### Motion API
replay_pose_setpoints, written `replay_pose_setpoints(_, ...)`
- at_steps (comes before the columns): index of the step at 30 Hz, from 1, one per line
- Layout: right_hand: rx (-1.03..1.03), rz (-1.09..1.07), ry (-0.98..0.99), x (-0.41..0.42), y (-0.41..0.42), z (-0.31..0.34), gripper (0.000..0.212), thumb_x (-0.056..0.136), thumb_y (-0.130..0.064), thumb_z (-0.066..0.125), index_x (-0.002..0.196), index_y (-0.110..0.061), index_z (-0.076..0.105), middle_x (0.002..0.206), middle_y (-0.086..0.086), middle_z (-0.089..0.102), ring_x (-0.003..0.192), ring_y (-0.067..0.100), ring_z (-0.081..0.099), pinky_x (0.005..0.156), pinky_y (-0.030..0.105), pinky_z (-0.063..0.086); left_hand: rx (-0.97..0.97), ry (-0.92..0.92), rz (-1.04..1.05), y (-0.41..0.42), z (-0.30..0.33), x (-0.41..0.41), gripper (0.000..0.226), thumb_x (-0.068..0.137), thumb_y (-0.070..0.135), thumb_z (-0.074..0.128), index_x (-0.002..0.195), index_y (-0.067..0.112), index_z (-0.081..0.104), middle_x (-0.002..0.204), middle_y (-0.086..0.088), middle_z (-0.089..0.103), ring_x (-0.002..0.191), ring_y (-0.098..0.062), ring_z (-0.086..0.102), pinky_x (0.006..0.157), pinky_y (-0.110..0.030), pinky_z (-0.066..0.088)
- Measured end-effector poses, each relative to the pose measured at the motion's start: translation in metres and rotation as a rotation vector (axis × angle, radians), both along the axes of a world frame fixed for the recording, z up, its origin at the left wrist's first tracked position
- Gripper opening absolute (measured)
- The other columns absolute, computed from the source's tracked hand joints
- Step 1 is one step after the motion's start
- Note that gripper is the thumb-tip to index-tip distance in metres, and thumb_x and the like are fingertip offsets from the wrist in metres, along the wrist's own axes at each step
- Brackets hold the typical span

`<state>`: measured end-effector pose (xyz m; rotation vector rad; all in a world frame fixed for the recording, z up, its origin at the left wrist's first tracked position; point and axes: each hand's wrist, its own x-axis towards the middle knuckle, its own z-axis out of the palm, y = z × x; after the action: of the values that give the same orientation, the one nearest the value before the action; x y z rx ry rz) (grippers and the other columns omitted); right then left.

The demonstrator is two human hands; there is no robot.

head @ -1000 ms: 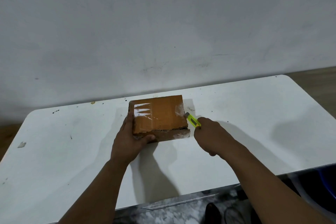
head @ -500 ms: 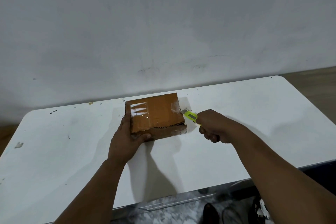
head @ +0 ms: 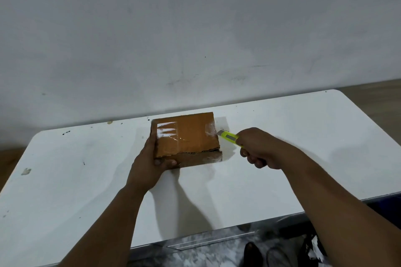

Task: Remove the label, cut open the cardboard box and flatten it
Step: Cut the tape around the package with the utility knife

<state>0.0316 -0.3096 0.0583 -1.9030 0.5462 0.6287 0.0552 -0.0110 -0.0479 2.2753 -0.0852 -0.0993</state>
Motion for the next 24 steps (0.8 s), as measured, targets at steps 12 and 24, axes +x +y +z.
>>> replay_pose_setpoints(12,-0.004,-0.027,-0.156,-0.005,0.011,-0.018,0.017,0.085,-0.009,0.036,0.088,-0.016,0.050,0.076,0.009,0.042,0.049,0.022,0.035,0.043,0.021,0.035,-0.052,0.035,-0.006,-0.002,0.012,-0.001,0.123,0.071,0.033,0.090,0.148,0.066,0.000,0.140,0.024,0.053,0.124,-0.016,0.058,0.099,-0.034,0.045)
replay_pose_setpoints(24,0.102,-0.078,-0.138,-0.020,0.013,-0.025,0.029,0.094,-0.015,0.036,0.115,-0.026,0.053,0.081,0.010,0.052,0.052,0.021,0.050,0.048,0.031,0.053,0.467,-0.176,-0.097,-0.015,0.021,0.012,0.115,0.067,0.083,0.059,0.159,0.043,0.002,0.169,0.007,-0.010,0.156,-0.027,-0.002,0.121,-0.060,0.017)
